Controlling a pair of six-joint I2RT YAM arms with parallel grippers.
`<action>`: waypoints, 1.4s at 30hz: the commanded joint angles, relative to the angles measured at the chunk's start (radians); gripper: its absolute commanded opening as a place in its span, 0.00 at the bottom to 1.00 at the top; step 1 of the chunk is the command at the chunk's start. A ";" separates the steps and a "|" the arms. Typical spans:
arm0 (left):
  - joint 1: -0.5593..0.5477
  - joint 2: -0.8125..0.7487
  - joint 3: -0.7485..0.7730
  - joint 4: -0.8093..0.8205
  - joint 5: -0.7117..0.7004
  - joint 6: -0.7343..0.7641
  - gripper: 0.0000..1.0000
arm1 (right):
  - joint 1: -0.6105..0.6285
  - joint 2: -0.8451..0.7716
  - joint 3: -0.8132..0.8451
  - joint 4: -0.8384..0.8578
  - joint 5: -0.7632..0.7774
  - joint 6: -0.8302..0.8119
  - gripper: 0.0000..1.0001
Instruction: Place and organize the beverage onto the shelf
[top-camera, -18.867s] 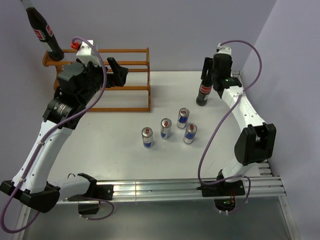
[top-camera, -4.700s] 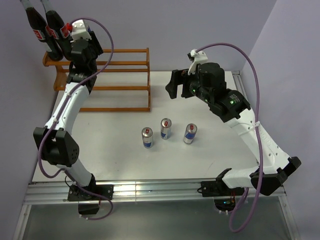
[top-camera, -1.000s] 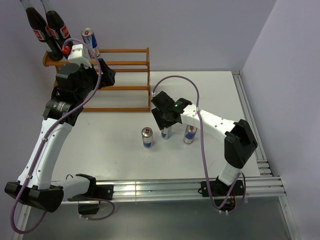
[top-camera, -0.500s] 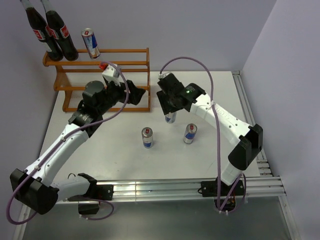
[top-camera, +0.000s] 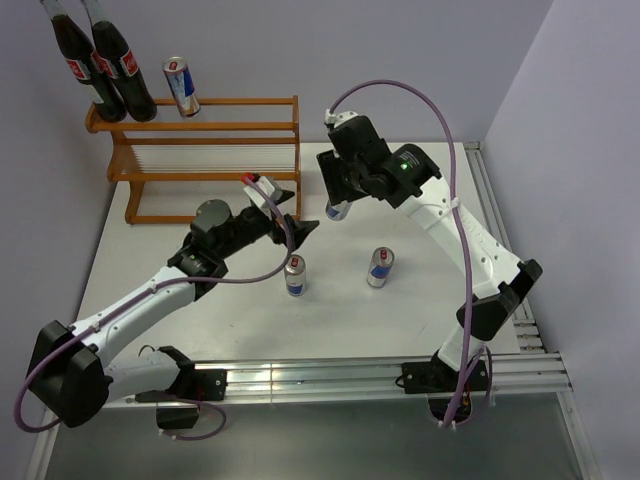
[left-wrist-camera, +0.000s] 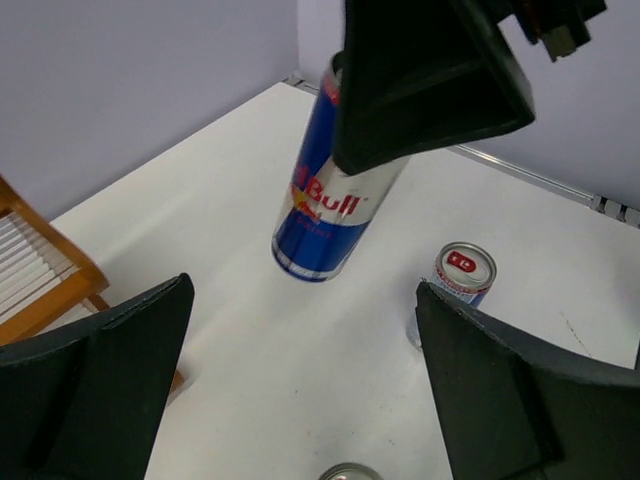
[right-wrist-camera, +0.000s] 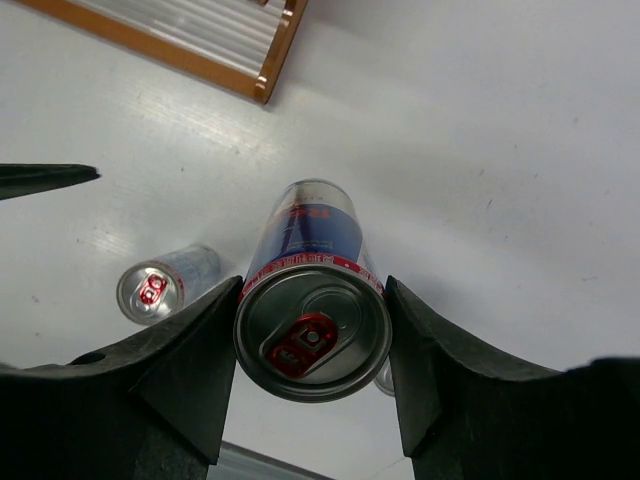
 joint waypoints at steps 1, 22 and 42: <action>-0.062 0.014 -0.012 0.132 -0.063 0.151 0.99 | 0.020 -0.046 0.042 -0.006 -0.037 -0.023 0.18; -0.164 0.106 0.021 0.132 -0.184 0.244 0.87 | 0.117 -0.092 0.052 0.020 -0.133 -0.032 0.15; -0.179 0.081 0.031 0.251 -0.391 0.133 0.00 | 0.114 -0.091 -0.002 0.150 -0.292 0.018 0.59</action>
